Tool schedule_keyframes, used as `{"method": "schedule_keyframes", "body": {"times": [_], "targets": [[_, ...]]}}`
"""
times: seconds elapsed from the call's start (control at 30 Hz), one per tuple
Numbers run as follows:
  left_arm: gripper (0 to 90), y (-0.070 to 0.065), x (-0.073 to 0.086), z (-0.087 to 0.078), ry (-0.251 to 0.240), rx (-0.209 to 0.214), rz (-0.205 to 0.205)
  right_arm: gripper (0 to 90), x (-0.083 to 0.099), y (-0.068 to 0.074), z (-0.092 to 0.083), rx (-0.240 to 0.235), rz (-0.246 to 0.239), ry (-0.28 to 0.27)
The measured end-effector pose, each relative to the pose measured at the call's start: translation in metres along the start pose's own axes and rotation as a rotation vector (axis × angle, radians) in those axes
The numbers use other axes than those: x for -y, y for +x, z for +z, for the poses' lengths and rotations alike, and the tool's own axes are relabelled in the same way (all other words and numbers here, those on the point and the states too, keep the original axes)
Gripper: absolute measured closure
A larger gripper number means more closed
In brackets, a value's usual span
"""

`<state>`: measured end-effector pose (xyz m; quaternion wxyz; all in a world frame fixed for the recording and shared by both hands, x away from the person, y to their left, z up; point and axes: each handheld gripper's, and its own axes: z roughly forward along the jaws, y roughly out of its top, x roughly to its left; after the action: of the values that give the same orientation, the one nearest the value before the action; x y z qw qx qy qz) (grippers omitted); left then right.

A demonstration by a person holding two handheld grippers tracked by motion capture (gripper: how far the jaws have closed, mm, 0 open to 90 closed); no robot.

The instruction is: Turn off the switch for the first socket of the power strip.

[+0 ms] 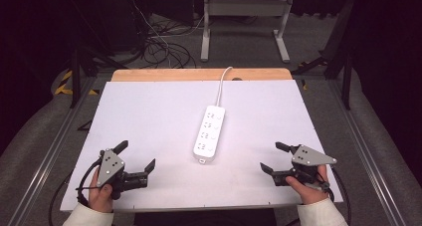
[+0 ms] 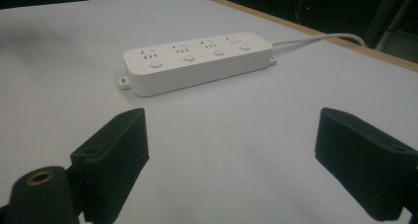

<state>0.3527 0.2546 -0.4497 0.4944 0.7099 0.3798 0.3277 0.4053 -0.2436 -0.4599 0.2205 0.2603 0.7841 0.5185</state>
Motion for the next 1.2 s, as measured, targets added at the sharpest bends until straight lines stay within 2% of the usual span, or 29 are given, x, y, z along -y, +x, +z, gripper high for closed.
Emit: {"method": "schedule_keyframes", "body": {"times": [0.23, 0.4, 0.6, 0.83, 1.03, 1.2], "targets": [[0.0, 0.001, 0.000, 0.000, -0.004, -0.001, -0.004, 12.0, -0.001, 0.001, 0.001, -0.004, -0.001, -0.001], [0.0, 0.000, 0.001, 0.000, 0.004, -0.019, 0.017, 11.1, -0.002, 0.001, 0.001, -0.007, -0.004, -0.001], [0.0, 0.001, 0.001, -0.002, 0.002, -0.012, 0.013, 10.2, -0.003, 0.002, 0.001, -0.011, 0.000, -0.004], [0.0, 0.000, 0.001, -0.002, 0.004, -0.015, 0.017, 10.2, -0.006, 0.000, 0.005, -0.020, 0.023, 0.002], [0.0, 0.001, 0.001, -0.002, 0.017, -0.023, 0.029, 10.2, -0.014, -0.002, 0.005, -0.019, 0.031, -0.001], [0.0, 0.001, 0.001, -0.001, 0.016, -0.019, 0.025, 11.3, -0.030, -0.004, 0.009, -0.026, 0.040, 0.014]]}}
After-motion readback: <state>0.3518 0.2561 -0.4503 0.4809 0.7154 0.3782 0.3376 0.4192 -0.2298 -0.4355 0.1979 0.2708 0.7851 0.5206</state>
